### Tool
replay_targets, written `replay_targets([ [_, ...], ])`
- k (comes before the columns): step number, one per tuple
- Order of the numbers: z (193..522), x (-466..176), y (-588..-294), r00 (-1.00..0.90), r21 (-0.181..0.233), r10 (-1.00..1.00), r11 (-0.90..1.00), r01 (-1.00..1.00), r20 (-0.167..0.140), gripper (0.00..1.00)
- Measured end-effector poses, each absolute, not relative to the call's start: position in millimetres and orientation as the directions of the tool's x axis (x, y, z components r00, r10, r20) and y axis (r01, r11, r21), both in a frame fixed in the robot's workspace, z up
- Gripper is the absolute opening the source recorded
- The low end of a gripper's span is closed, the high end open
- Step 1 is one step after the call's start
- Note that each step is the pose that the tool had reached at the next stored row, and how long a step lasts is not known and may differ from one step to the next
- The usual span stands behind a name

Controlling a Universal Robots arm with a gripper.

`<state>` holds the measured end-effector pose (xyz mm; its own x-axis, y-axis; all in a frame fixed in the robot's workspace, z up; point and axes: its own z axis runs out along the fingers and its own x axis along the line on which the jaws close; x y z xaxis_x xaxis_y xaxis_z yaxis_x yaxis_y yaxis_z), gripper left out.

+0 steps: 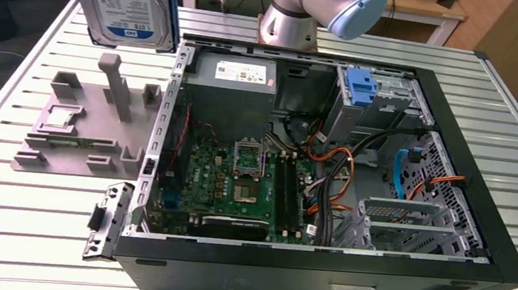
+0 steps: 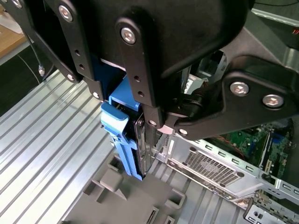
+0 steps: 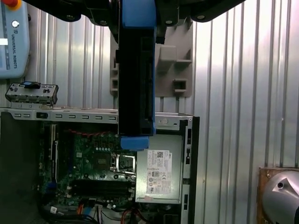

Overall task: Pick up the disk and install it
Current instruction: 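Pick up the disk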

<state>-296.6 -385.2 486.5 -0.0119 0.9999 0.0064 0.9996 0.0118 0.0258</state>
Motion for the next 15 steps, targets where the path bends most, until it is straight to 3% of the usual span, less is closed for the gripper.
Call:
replay_targets([
  [15, 486.5, -290.9, -401.6, -0.012, 0.026, 1.0, 0.012, 1.0, 0.006, 0.37],
])
